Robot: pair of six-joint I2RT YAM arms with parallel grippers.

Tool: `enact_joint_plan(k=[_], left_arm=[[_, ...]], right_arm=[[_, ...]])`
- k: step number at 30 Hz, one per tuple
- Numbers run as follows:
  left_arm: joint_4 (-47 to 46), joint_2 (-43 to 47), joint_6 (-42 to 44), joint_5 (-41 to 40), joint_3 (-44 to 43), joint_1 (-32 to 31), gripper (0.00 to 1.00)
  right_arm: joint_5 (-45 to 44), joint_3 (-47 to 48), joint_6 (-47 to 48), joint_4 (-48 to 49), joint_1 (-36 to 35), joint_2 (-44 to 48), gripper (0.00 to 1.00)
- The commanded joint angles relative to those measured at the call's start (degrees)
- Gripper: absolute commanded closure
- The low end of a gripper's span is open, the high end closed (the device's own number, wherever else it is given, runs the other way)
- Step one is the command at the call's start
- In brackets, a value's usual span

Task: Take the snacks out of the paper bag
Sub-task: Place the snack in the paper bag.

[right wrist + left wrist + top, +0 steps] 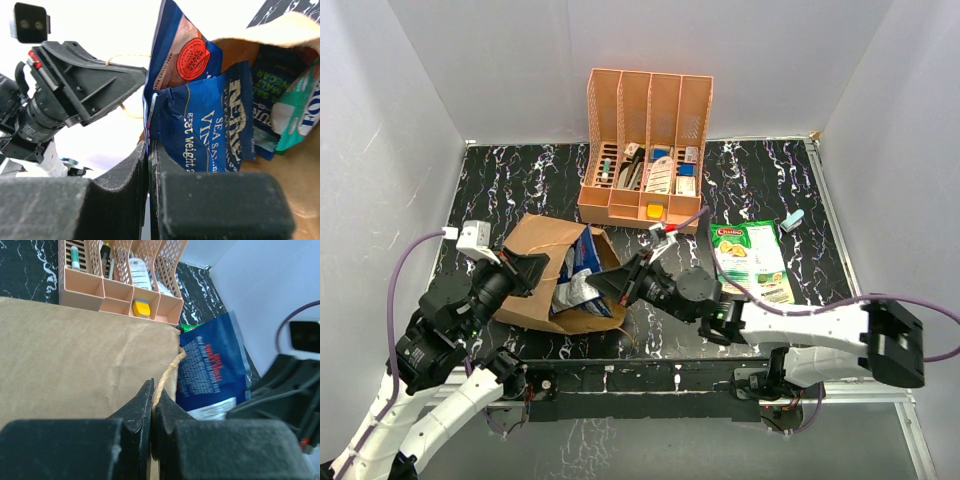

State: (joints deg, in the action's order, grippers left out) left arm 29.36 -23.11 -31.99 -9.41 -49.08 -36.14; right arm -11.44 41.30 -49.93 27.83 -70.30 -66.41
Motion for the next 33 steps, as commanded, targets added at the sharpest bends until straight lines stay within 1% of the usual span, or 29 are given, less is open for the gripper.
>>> enact_joint_plan(k=[1, 4, 6, 8, 10, 12, 13, 15, 16, 17, 19, 21, 23, 27, 33], left_arm=[[-2.4, -1.8, -0.2, -0.4, -4.5, -0.3, 1.00], [-3.1, -2.0, -0.4, -0.6, -5.4, -0.2, 1.00], [-3.2, -2.1, -0.5, -0.5, -5.5, -0.3, 1.00], [-2.7, -2.0, -0.6, -0.4, -5.5, -0.2, 1.00], [-1.7, -1.7, -0.6, -0.7, -5.5, -0.2, 1.00], [-1.1, -1.1, -0.6, -1.0, -5.4, -0.3, 1.00], [-1.1, -0.8, -0.6, -1.2, -5.1, -0.3, 1.00], [-1.2, -0.2, -0.5, -1.4, -4.4, -0.2, 1.00], [-1.3, 0.1, -0.5, -1.4, -3.9, -0.2, 1.00], [-1.5, 0.2, -0.6, -1.3, -3.5, -0.2, 1.00], [-1.7, 0.3, -1.0, -0.8, -2.8, -0.2, 1.00], [-1.7, 0.2, -1.4, -0.3, -2.2, -0.2, 1.00], [-1.8, 0.3, -1.8, 0.1, -1.8, -0.2, 1.00], [-1.8, 0.2, -1.4, 0.2, -2.2, -0.2, 1.00], [-2.0, -0.4, -0.7, 0.0, -2.9, -0.2, 1.00]], right_arm=[[-1.3, -0.5, -5.0, 15.2, 0.7, -10.2, 0.93], [-4.0, -2.9, -4.2, 23.3, 0.9, -17.8, 0.93], [-6.0, -3.0, -3.2, 24.2, 1.2, -22.1, 0.93], [-8.4, -2.8, -3.9, 20.6, 1.3, -24.3, 0.92], [-8.8, -2.4, -5.5, 14.8, 1.7, -24.4, 0.89], [-8.8, -1.1, -5.4, 6.6, 1.8, -23.3, 0.81], [-8.4, 0.6, -5.6, 1.4, 2.0, -22.8, 0.76], [-5.0, 4.0, -5.2, -9.2, 3.3, -22.2, 0.63], [-3.6, 5.1, -4.8, -13.3, 3.6, -22.0, 0.56], [-2.2, 5.9, -4.3, -15.9, 3.6, -21.9, 0.50], [0.5, 6.3, -4.6, -18.4, 3.8, -21.0, 0.44], [2.4, 4.6, -5.5, -16.3, 3.8, -19.3, 0.39], [2.4, 2.6, -6.5, -12.2, 3.8, -17.6, 0.37], [2.3, 4.2, -7.1, -11.7, 3.9, -16.4, 0.37], [8.0, 5.1, -10.2, -9.5, 3.8, -18.7, 0.39]])
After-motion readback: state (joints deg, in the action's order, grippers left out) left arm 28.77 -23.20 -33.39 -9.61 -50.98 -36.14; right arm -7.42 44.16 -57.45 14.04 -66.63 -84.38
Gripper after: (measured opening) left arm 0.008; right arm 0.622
